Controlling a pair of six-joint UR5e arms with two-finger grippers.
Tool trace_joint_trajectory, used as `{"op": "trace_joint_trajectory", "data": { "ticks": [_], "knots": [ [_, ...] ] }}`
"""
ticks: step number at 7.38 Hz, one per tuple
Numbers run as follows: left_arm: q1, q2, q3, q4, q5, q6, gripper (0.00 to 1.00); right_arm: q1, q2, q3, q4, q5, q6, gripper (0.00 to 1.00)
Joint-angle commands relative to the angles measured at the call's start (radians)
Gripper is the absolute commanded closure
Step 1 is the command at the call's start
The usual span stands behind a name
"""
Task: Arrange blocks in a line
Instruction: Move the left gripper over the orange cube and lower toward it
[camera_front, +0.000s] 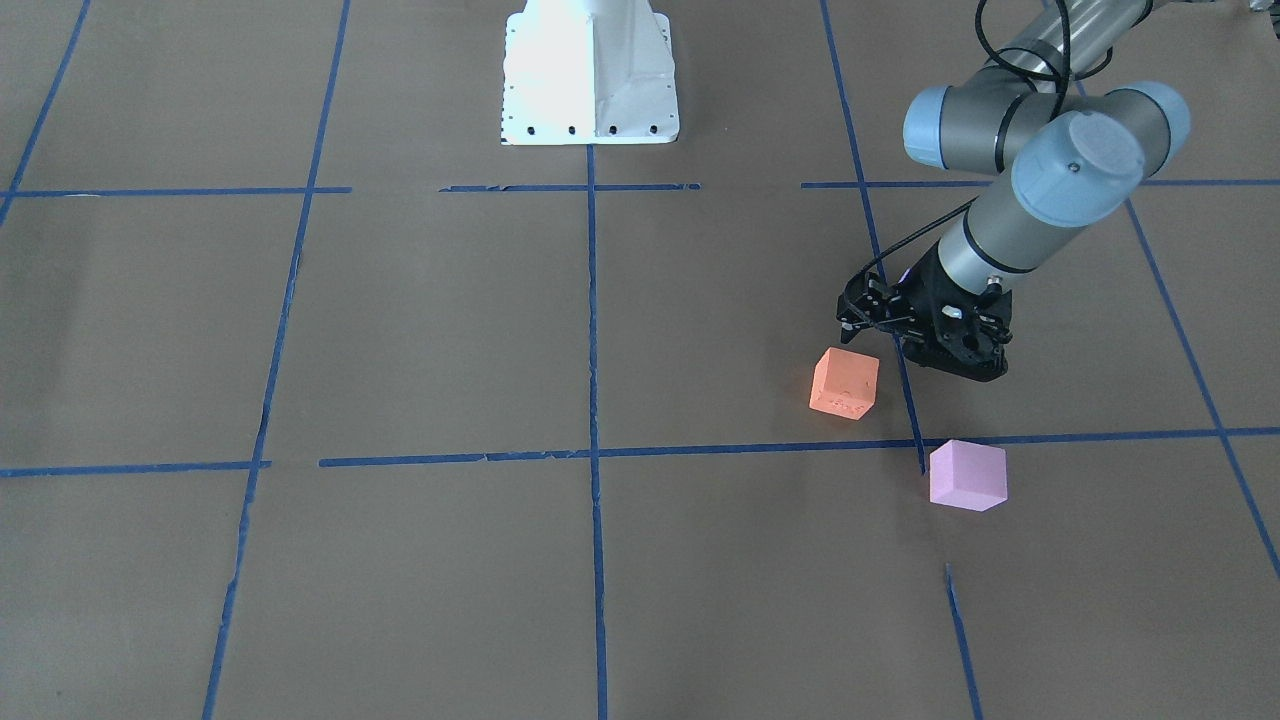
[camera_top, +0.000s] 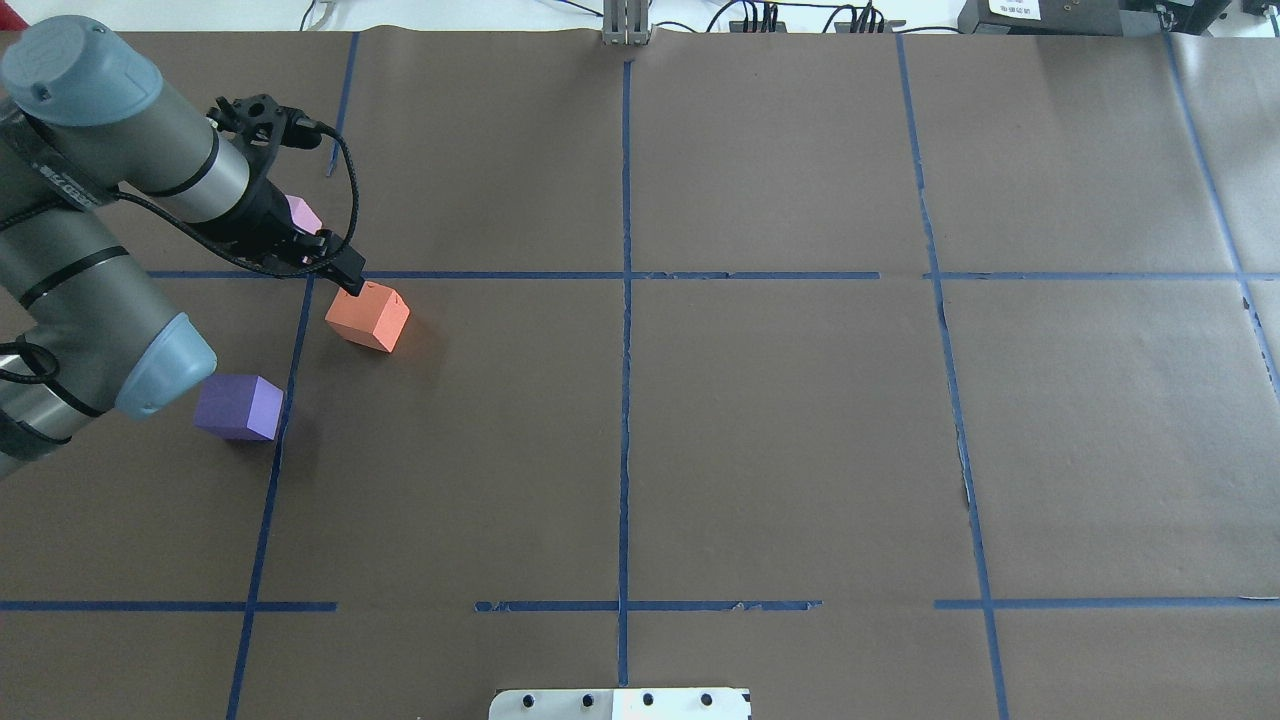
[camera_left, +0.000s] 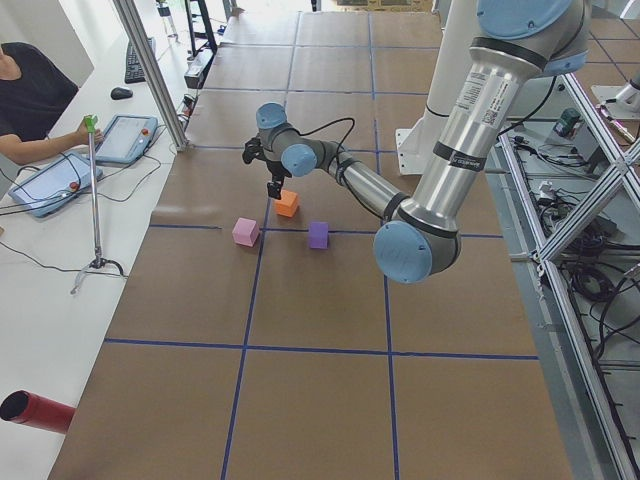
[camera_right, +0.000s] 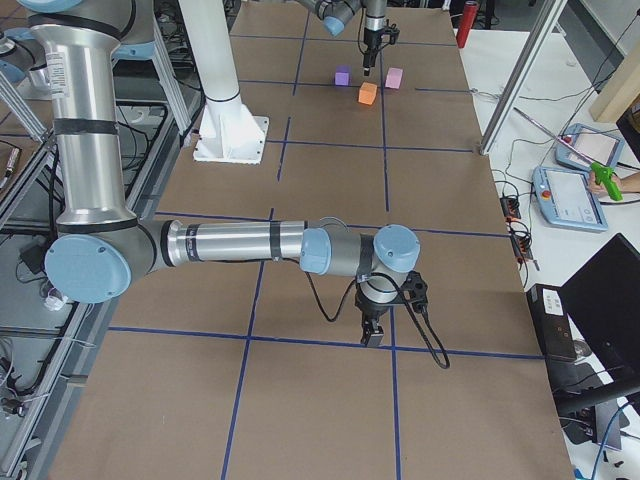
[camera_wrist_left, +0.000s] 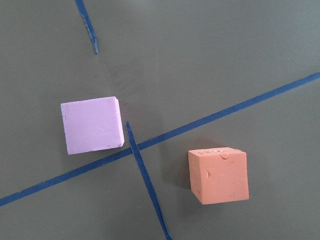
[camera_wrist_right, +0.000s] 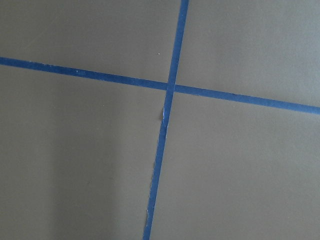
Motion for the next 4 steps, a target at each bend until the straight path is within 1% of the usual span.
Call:
{"op": "trace_joint_trajectory", "data": {
  "ticks": [1,2,4],
  "knots": [
    [0.022,-0.002,0.012,-0.027,0.061,-0.065,0.00,0.000,0.000,0.000,0.000,0.000,0.000,0.00],
    [0.044,-0.002,0.013,-0.027,0.098,-0.107,0.00,0.000,0.000,0.000,0.000,0.000,0.000,0.00],
    [0.059,-0.002,0.042,-0.073,0.113,-0.148,0.00,0.000,0.000,0.000,0.000,0.000,0.000,0.00]
  ]
}}
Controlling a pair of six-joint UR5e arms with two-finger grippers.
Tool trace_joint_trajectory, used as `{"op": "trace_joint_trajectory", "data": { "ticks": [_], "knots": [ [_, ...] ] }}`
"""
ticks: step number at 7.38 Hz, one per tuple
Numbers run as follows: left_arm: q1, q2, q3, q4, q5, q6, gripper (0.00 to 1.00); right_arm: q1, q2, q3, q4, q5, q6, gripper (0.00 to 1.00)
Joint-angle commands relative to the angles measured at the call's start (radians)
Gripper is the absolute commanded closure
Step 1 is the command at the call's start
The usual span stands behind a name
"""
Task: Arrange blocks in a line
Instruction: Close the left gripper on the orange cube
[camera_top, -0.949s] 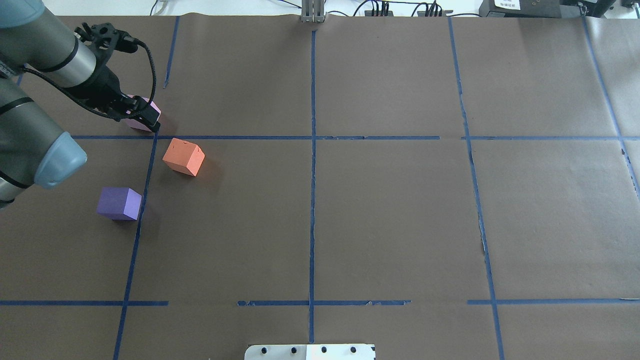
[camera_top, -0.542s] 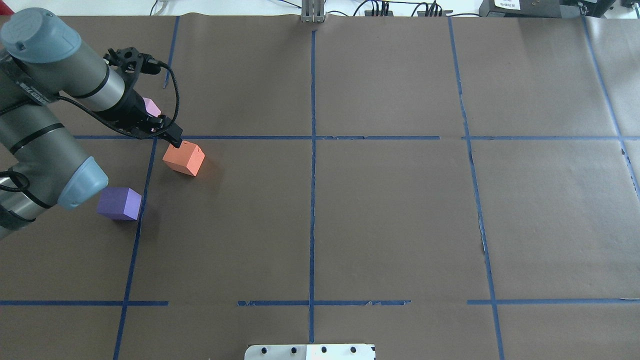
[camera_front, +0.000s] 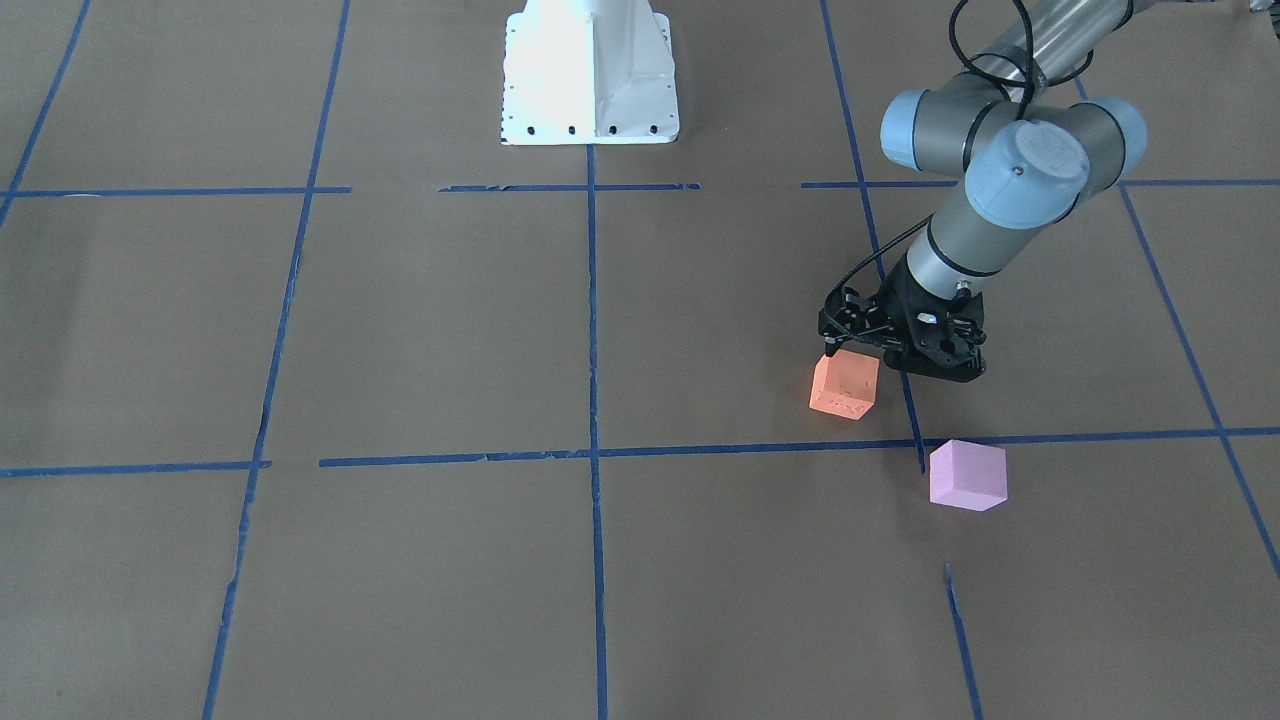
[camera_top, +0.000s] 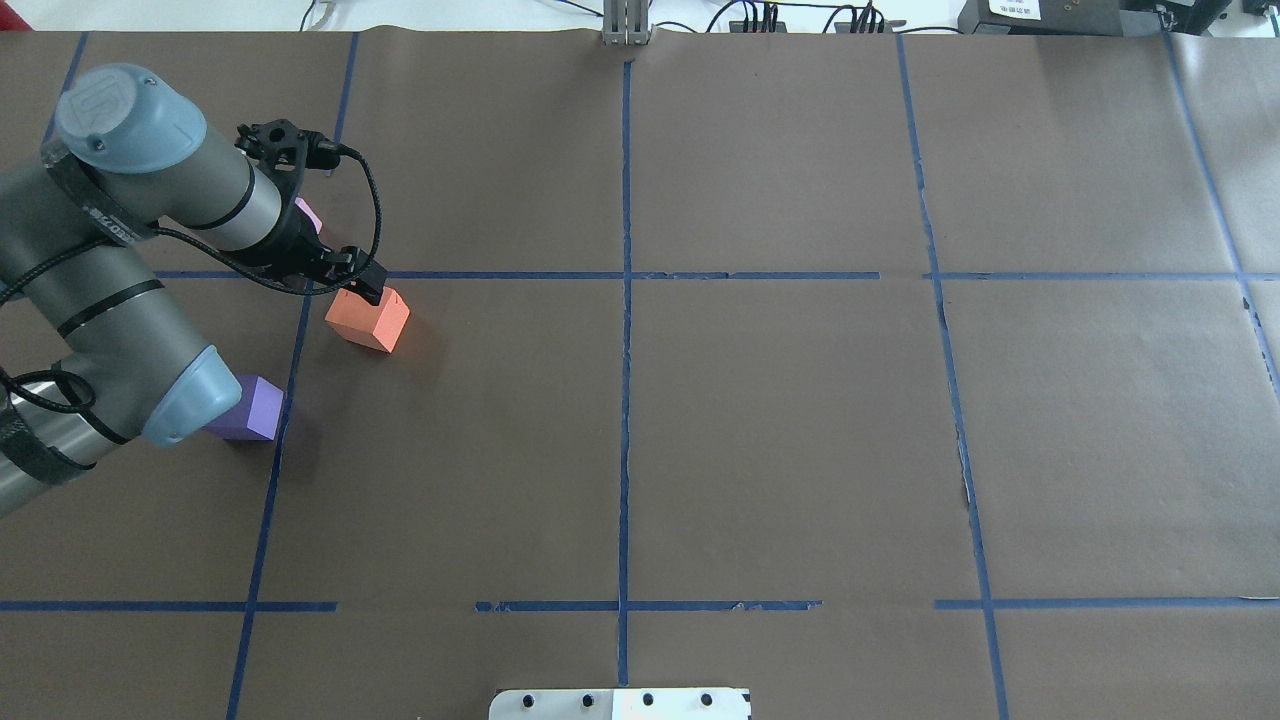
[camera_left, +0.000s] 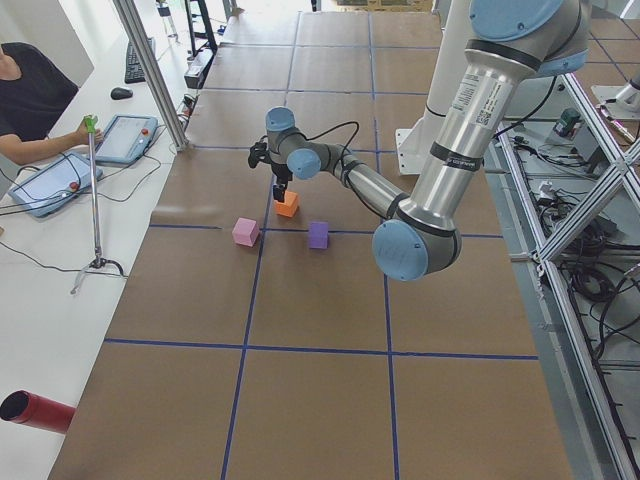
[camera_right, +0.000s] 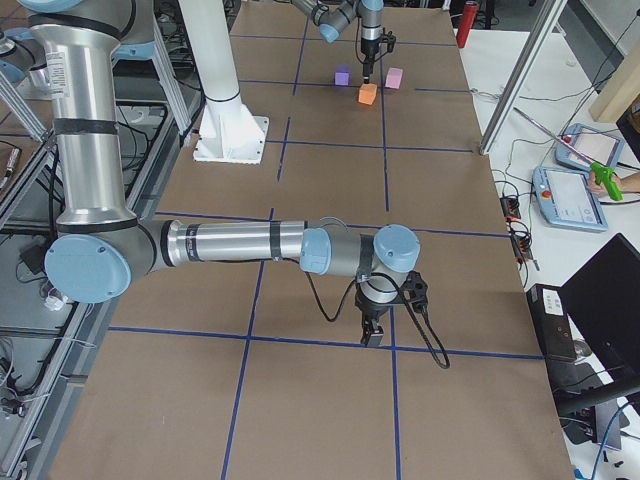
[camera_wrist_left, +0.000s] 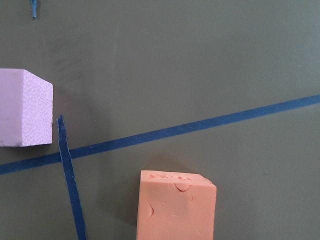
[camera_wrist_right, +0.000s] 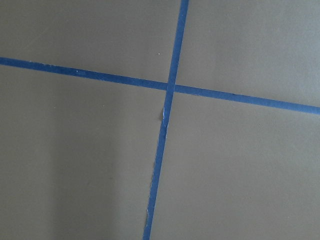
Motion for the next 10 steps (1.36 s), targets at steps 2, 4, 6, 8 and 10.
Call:
{"op": "trace_joint_trajectory", "data": {
  "ticks": [2,4,6,8,10],
  "knots": [
    [0.020,-0.002,0.036,-0.038,0.022,-0.040,0.00,0.000,0.000,0.000,0.000,0.000,0.000,0.00],
    [0.041,-0.005,0.044,-0.040,0.069,-0.044,0.00,0.000,0.000,0.000,0.000,0.000,0.000,0.00],
    [0.043,-0.005,0.067,-0.067,0.074,-0.047,0.00,0.000,0.000,0.000,0.000,0.000,0.000,0.00],
    [0.050,-0.005,0.084,-0.089,0.076,-0.055,0.00,0.000,0.000,0.000,0.000,0.000,0.000,0.00],
    [0.067,-0.008,0.101,-0.112,0.076,-0.081,0.00,0.000,0.000,0.000,0.000,0.000,-0.002,0.00]
  ]
}}
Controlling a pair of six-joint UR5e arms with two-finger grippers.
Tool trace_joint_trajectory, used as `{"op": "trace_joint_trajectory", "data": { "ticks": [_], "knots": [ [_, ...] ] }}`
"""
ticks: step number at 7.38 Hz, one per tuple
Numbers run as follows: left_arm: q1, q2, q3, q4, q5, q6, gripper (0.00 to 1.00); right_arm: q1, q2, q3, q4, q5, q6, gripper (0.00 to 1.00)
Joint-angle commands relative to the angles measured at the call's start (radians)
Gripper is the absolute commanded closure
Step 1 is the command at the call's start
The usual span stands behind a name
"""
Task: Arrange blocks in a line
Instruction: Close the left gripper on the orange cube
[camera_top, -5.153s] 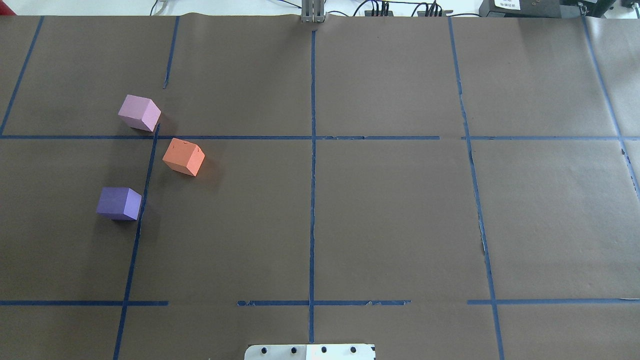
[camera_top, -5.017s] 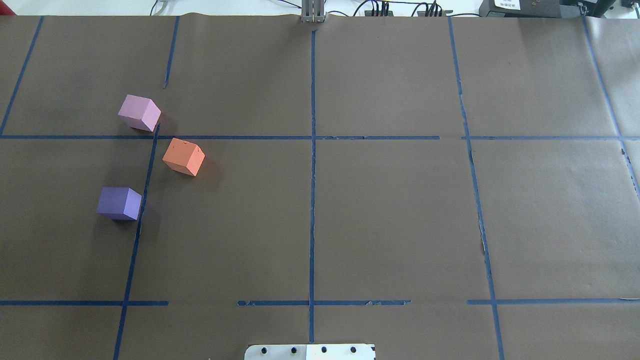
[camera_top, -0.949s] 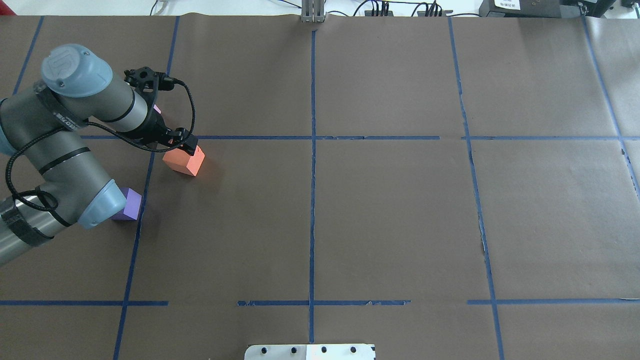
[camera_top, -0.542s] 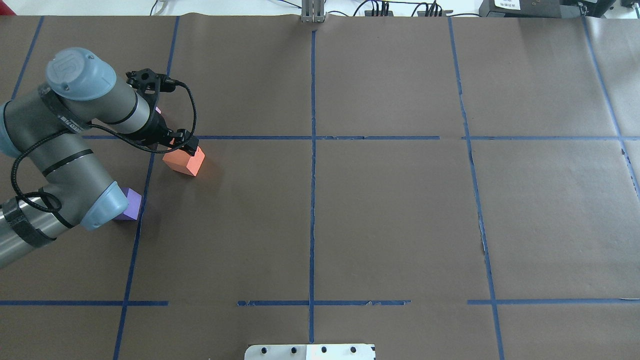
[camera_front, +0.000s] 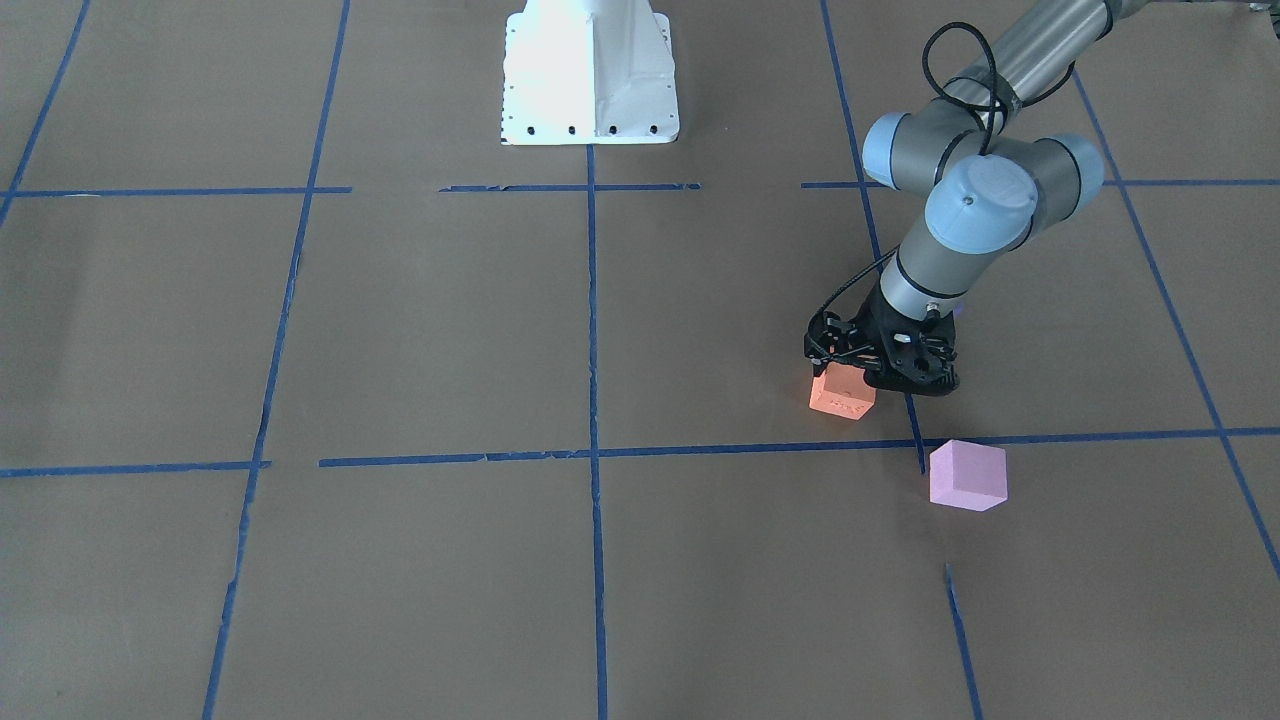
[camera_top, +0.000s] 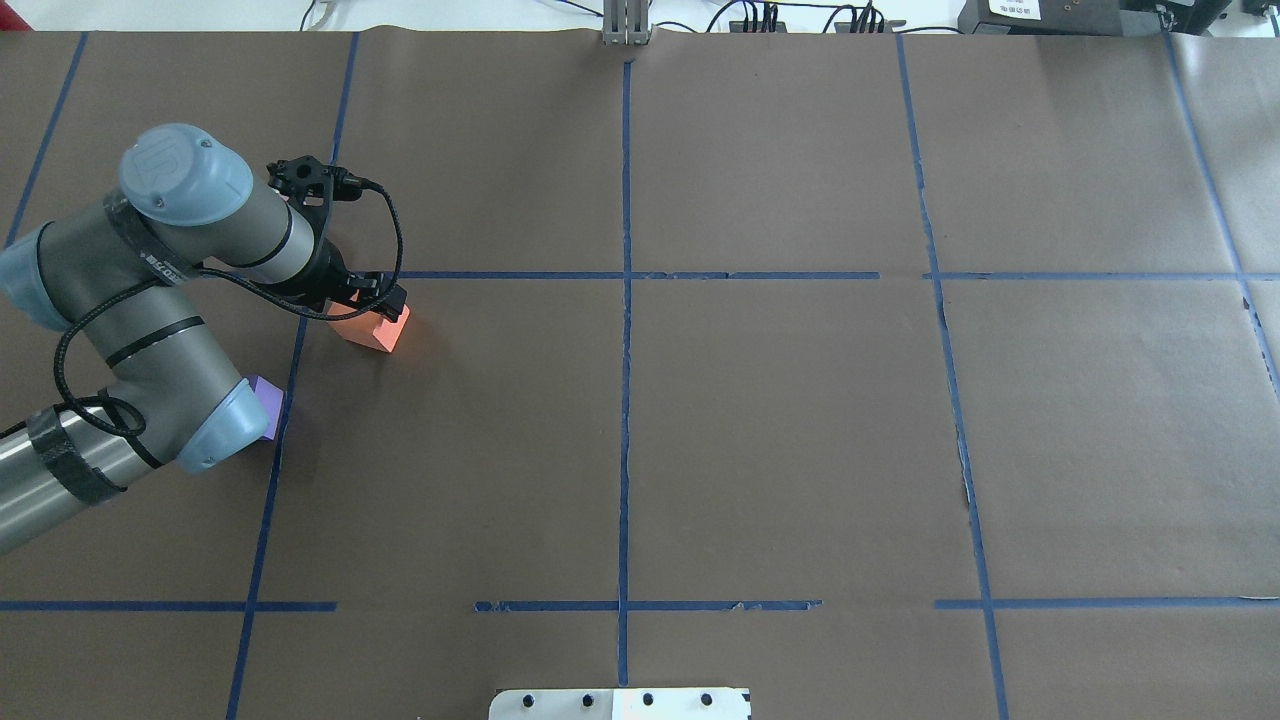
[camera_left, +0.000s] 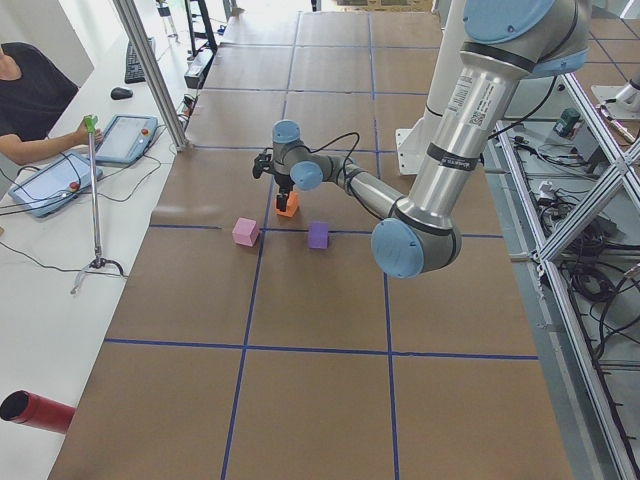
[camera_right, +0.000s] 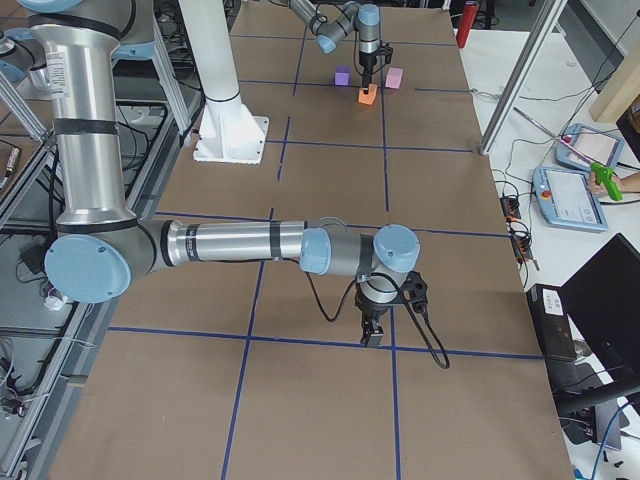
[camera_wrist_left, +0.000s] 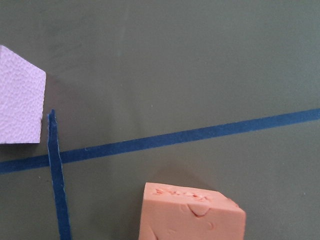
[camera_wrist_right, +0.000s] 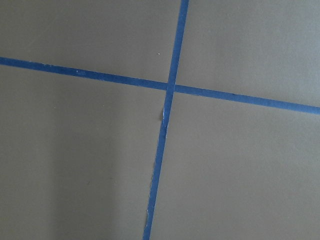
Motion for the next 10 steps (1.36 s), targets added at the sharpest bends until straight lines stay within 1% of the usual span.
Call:
{"op": "trace_joint_trajectory", "data": {
  "ticks": [1,8,10],
  "knots": [
    [0.022,-0.003,0.016,-0.017,0.001,-0.019,0.00,0.000,0.000,0.000,0.000,0.000,0.000,0.00],
    [0.028,-0.020,0.055,-0.048,0.002,-0.014,0.00,0.000,0.000,0.000,0.000,0.000,0.000,0.00],
    [0.028,-0.023,0.059,-0.055,0.036,-0.014,0.00,0.000,0.000,0.000,0.000,0.000,0.000,0.00]
  ]
}}
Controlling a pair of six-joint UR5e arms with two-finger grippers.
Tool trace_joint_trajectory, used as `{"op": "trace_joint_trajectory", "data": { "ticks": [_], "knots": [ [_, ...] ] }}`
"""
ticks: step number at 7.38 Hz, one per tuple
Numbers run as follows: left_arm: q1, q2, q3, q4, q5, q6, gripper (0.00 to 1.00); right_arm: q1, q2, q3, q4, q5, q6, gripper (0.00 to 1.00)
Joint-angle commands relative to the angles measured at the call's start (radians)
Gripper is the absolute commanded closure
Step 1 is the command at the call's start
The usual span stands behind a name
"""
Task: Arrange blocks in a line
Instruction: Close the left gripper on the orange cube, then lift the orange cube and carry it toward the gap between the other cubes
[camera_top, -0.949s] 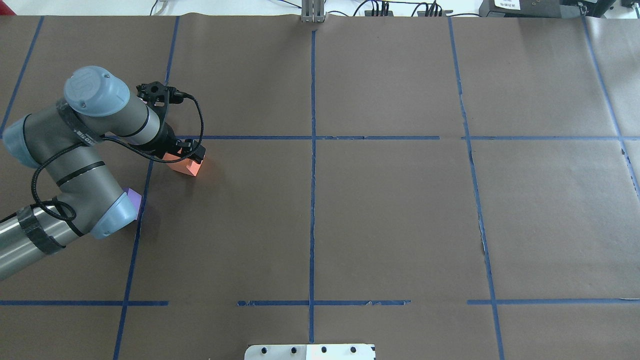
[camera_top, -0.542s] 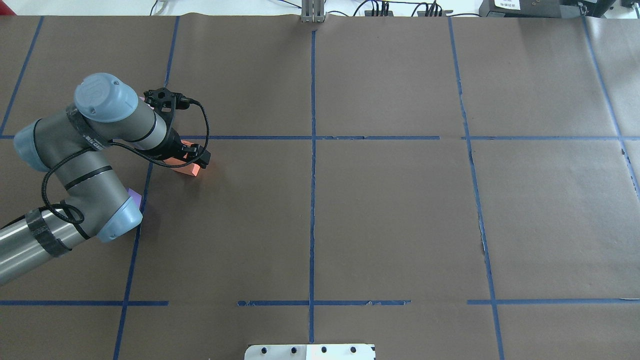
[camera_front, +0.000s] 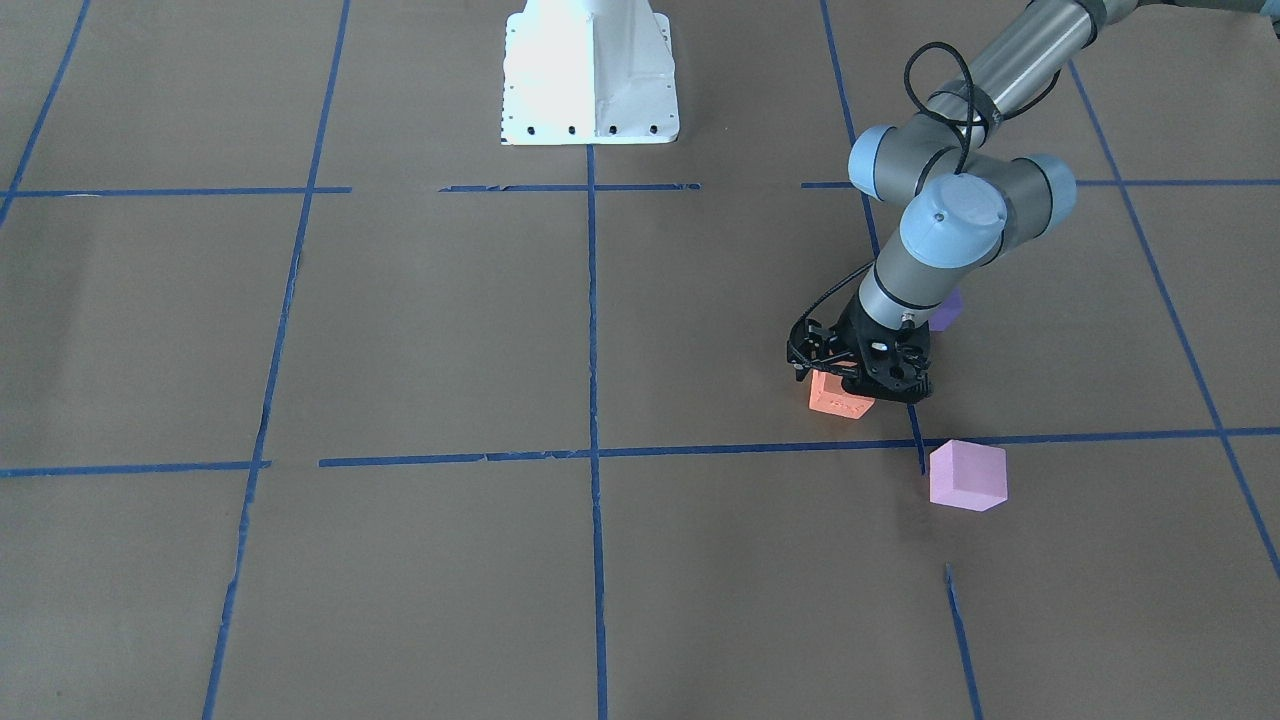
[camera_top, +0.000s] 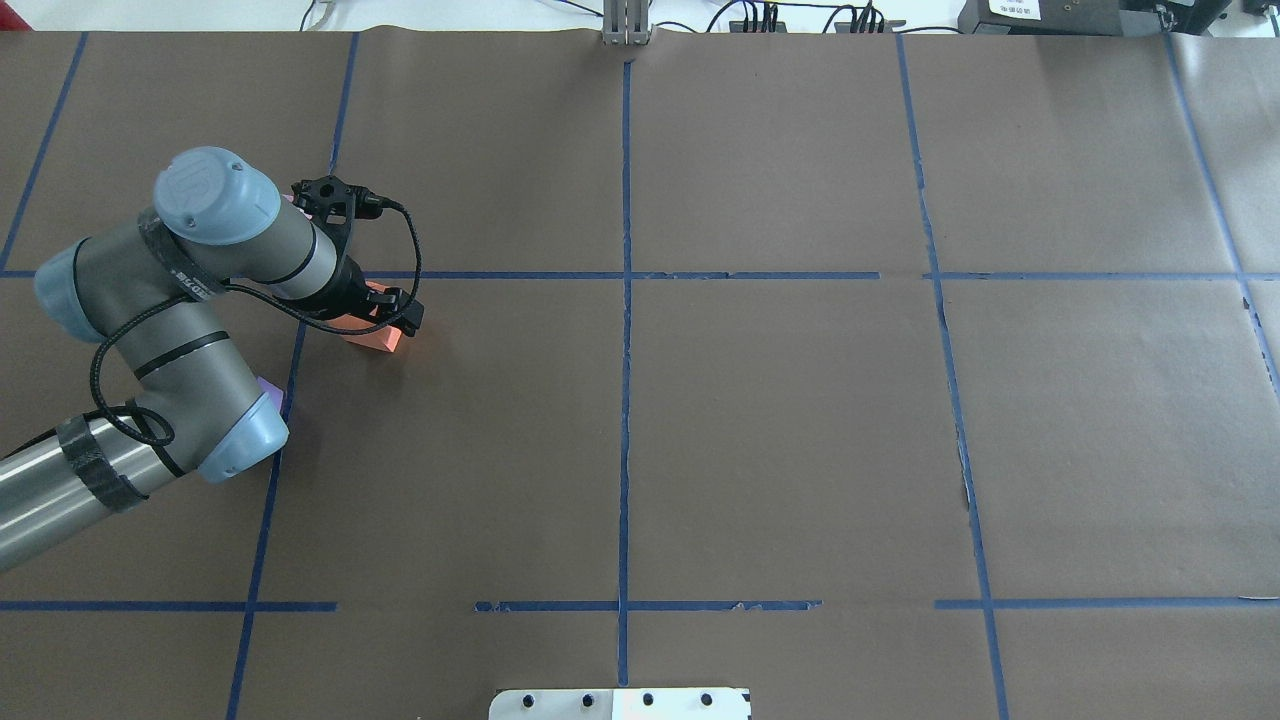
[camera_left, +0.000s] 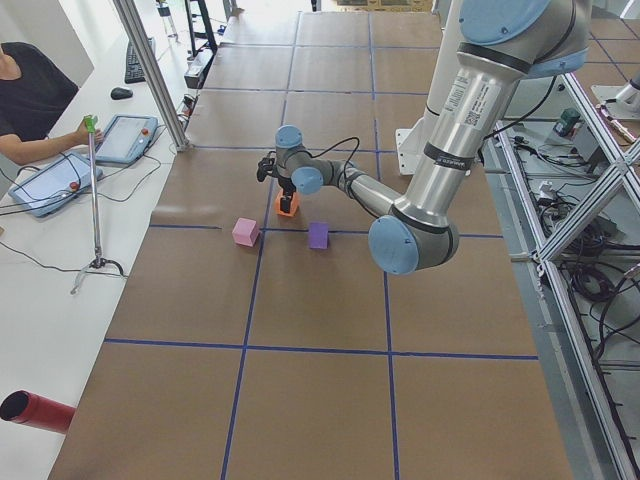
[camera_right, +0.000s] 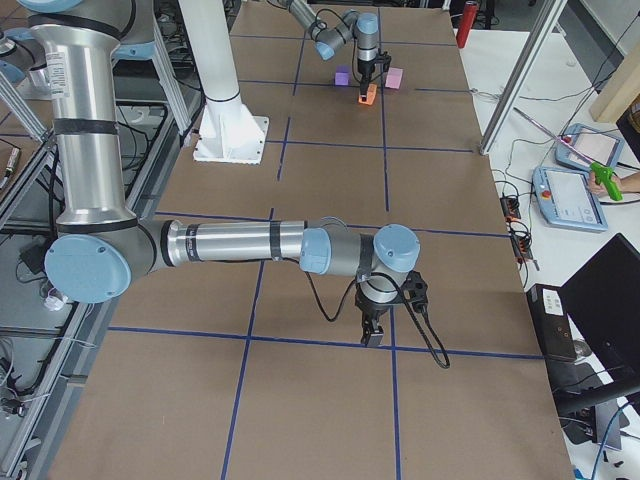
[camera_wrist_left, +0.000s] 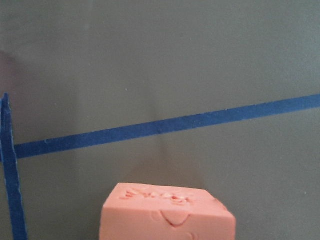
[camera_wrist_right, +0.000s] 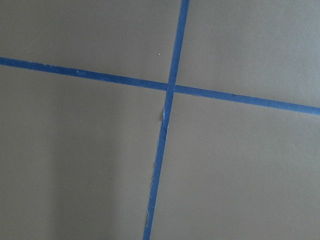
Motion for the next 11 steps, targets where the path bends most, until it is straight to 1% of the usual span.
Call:
{"op": "trace_joint_trajectory", "data": {
  "ticks": [1,2,4,5,6,7,8,10,11],
  "knots": [
    [0.000,-0.003,0.002,-0.006,0.019,0.000,0.04,0.000,0.000,-0.001,-0.001,0.000,-0.002,0.00],
    [0.000,-0.003,0.002,-0.006,0.019,0.000,0.20,0.000,0.000,-0.001,-0.001,0.000,0.000,0.00],
    [-0.006,-0.005,0.002,-0.007,0.017,-0.006,0.86,0.000,0.000,-0.001,-0.001,0.000,0.000,0.00],
    [-0.026,-0.006,-0.004,-0.007,0.016,0.005,0.98,0.000,0.000,-0.001,-0.001,0.000,0.000,0.00],
    [-0.052,-0.006,-0.022,-0.001,0.007,0.008,1.00,0.000,0.000,-0.001,-0.001,0.000,0.000,0.00],
    [-0.069,-0.003,-0.063,0.017,0.007,0.009,1.00,0.000,0.000,-0.001,-0.001,0.000,0.000,0.00],
    [-0.099,0.009,-0.147,0.090,-0.019,0.009,1.00,0.000,0.000,0.001,-0.001,0.000,0.000,0.00],
    [-0.130,0.032,-0.342,0.294,-0.036,0.075,1.00,0.000,0.000,-0.001,-0.001,0.000,-0.002,0.00],
    [-0.161,0.032,-0.376,0.359,-0.038,0.124,1.00,0.000,0.000,-0.001,-0.001,0.000,0.000,0.00]
  ]
}}
